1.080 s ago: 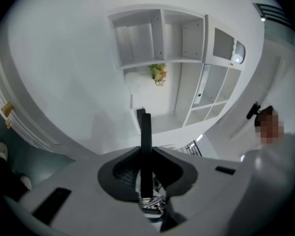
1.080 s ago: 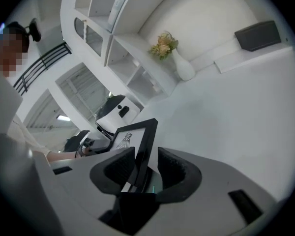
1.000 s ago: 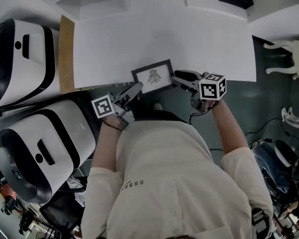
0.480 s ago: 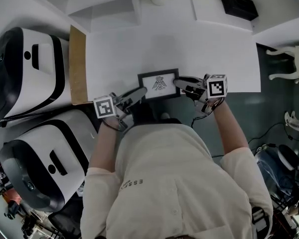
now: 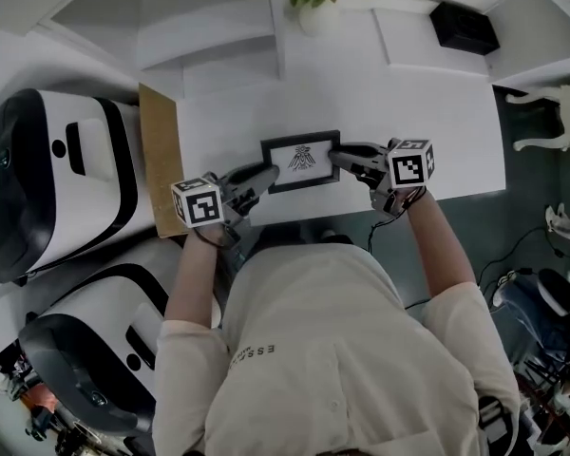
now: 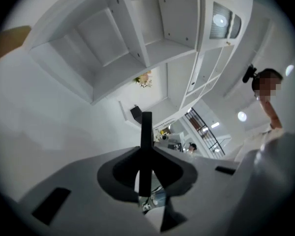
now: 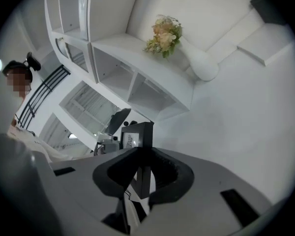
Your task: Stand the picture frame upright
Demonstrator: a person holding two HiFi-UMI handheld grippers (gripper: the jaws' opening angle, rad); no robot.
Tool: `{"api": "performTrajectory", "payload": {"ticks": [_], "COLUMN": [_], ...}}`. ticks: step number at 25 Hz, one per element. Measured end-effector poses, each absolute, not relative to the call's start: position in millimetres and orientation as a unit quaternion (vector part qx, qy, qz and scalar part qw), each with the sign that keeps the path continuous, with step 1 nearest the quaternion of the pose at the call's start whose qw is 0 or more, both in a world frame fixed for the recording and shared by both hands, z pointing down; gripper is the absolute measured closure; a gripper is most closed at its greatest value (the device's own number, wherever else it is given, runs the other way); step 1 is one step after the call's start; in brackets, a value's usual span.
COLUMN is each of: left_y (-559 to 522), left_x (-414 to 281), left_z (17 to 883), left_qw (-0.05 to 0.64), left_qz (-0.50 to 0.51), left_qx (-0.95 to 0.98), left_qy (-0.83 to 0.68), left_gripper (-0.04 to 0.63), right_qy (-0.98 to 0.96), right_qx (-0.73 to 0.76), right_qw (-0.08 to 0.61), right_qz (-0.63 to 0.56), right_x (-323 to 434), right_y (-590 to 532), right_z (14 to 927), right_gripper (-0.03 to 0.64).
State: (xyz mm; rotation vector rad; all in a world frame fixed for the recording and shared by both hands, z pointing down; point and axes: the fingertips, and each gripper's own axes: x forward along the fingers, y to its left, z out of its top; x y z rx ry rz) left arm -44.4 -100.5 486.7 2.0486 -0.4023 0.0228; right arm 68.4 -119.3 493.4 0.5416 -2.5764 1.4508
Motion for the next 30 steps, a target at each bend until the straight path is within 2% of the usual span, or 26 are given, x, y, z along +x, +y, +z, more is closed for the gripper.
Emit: {"api": "performTrajectory", "payload": {"ticks": [5, 13, 24, 30], "left_y": [-141, -193, -252, -271], "left_x": [-54, -71, -74, -75], "left_z": [495, 512, 537, 552], "left_qw": [0.428, 0.417, 0.343, 0.331], "left_qz": [0.084, 0.094, 0.137, 0.154], "left_qx": [0.883, 0.883, 0.896, 0.890], "left_qy": [-0.173, -0.193, -0.246, -0.273], "left_gripper": [0.522, 0.520, 0.515, 0.509], "right_qy": [-0.865, -0.863, -0.849, -0.843], "right_qx": [0.216, 0.260, 0.338, 0.364], "right_qw": [0.124, 0.157, 0.195, 0.220], "right_qz": [0.435, 0.404, 0.355, 0.330], "right_x": [55, 39, 36, 33], "right_y": [-161, -208, -257, -274], "right_z": [502, 510, 529, 542], "right_gripper": [0.529, 0.529, 0.529, 0.529]}}
